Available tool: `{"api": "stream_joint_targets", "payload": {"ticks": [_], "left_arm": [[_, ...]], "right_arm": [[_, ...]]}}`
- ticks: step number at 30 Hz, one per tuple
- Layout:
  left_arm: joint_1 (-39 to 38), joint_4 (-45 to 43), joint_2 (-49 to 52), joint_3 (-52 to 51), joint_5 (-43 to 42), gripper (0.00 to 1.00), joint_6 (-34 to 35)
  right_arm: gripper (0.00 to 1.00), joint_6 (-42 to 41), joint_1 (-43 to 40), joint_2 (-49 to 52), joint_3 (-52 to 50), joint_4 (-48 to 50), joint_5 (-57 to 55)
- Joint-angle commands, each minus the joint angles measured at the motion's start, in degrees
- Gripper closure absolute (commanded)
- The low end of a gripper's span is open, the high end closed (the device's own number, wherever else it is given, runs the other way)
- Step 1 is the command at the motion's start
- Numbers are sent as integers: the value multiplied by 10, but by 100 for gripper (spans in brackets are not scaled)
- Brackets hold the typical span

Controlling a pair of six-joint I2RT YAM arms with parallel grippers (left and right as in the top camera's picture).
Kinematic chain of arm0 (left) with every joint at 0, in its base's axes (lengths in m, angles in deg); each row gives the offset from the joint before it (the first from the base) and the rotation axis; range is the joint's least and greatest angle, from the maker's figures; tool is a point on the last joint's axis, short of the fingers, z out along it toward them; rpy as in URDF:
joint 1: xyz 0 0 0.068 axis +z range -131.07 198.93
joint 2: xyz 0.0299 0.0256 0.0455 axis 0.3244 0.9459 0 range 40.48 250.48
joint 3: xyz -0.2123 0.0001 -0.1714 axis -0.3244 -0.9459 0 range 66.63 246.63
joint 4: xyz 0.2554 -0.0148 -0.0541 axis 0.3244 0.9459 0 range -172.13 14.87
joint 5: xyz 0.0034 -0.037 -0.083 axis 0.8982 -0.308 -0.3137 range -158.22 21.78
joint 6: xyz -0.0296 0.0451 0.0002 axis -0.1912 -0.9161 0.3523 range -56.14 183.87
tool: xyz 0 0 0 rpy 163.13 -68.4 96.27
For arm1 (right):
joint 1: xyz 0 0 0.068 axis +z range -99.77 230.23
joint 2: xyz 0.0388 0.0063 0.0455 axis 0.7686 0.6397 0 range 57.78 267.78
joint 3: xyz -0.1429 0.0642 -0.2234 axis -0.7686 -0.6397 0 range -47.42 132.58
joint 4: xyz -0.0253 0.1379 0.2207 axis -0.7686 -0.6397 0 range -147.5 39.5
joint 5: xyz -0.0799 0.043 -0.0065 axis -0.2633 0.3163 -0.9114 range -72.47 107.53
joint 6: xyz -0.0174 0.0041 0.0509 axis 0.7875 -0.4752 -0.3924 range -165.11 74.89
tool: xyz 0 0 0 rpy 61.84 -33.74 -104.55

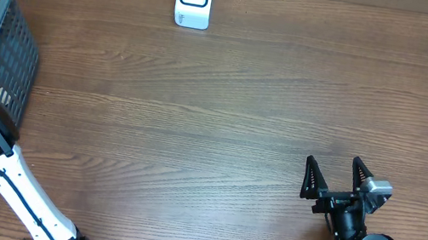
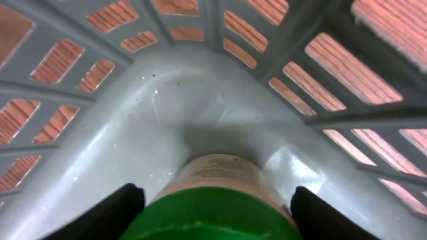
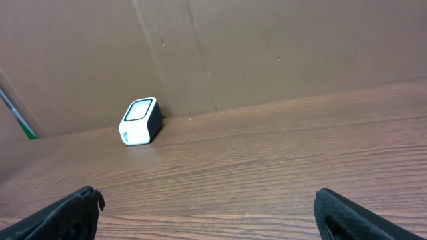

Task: Scan the item barcode
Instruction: 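Reach the left gripper into the grey basket and grasp the green-capped jar, then carry the jar with the left gripper toward the scanner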

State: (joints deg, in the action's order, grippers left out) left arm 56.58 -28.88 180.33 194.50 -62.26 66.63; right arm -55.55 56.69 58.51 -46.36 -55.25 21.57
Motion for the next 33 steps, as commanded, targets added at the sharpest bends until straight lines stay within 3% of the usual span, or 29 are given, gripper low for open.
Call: {"api": "stream_joint_targets", "payload": {"ticks": [1,10,18,28,33], "left_arm": [[3,2,5,5,-12,42,6],[0,9,-50,5,-21,42,8],[0,21,-185,5,-39,44,52],[-10,80,-387,5,-167,44,67],[-61,139,-447,5,-189,42,62]], "right_arm": [[0,3,3,-6,-6,2,-3],[0,2,3,-6,-6,2,-3],[0,3,3,-6,-6,2,-3],[0,3,3,-6,-6,2,-3],[0,3,3,-6,-6,2,-3]]}}
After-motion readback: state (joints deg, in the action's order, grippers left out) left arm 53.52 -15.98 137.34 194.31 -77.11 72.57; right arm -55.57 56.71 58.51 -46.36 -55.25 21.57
